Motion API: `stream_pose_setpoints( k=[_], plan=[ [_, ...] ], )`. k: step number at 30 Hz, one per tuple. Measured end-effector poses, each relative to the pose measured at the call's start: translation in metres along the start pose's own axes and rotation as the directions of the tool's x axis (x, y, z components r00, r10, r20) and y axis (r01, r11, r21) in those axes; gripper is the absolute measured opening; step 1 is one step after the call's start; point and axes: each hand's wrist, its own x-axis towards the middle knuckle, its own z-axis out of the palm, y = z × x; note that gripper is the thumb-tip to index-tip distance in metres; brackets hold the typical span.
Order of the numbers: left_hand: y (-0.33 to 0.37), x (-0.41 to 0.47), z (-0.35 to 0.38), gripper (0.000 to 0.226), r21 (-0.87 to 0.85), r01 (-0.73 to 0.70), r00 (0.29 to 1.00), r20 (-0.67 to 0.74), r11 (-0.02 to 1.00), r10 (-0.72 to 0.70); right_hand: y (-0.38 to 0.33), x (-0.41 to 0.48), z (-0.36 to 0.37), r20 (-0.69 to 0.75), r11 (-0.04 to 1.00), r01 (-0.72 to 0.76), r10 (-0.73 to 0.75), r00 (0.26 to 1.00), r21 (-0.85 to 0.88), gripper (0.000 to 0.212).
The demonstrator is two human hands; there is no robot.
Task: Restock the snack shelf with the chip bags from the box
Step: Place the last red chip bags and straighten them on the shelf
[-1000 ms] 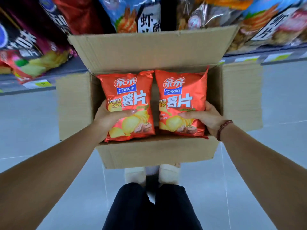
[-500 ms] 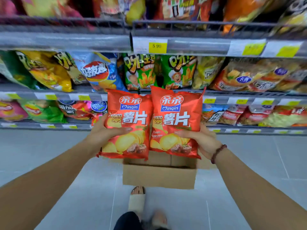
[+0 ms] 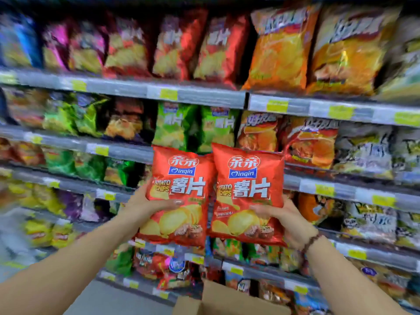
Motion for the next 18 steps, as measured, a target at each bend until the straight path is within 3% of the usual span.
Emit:
stream_pose_setpoints(
  k=[2,5,8,10,18],
  plan=[
    [0.031,0.002,-0.012,0.099,-0.015,-0.064,0.998,0.002,0.998,0.064,-0.033,0.008,0.009,0.004,0.998,0.054,-0.054,0.999,-0.015,0.106],
    [0.081,0.007,-0.035,0.111,-0.02,-0.151,0.988,-0.035,0.988,0.15,-0.085,0.022,0.03,0.018,0.988,0.143,-0.142,0.99,-0.055,0.106],
    [0.128,0.019,-0.063,0.118,-0.011,-0.269,0.962,-0.043,0.963,0.268,-0.133,0.036,0.056,0.034,0.967,0.242,-0.24,0.97,-0.081,0.092],
    [0.154,0.027,-0.079,0.111,-0.014,-0.316,0.948,-0.027,0.949,0.316,-0.154,0.045,0.074,0.029,0.951,0.301,-0.299,0.954,-0.079,0.092],
    [0.21,0.072,-0.141,0.107,-0.037,-0.361,0.926,0.1,0.932,0.363,-0.193,0.083,0.141,-0.052,0.917,0.398,-0.399,0.916,-0.012,0.094]
  ],
)
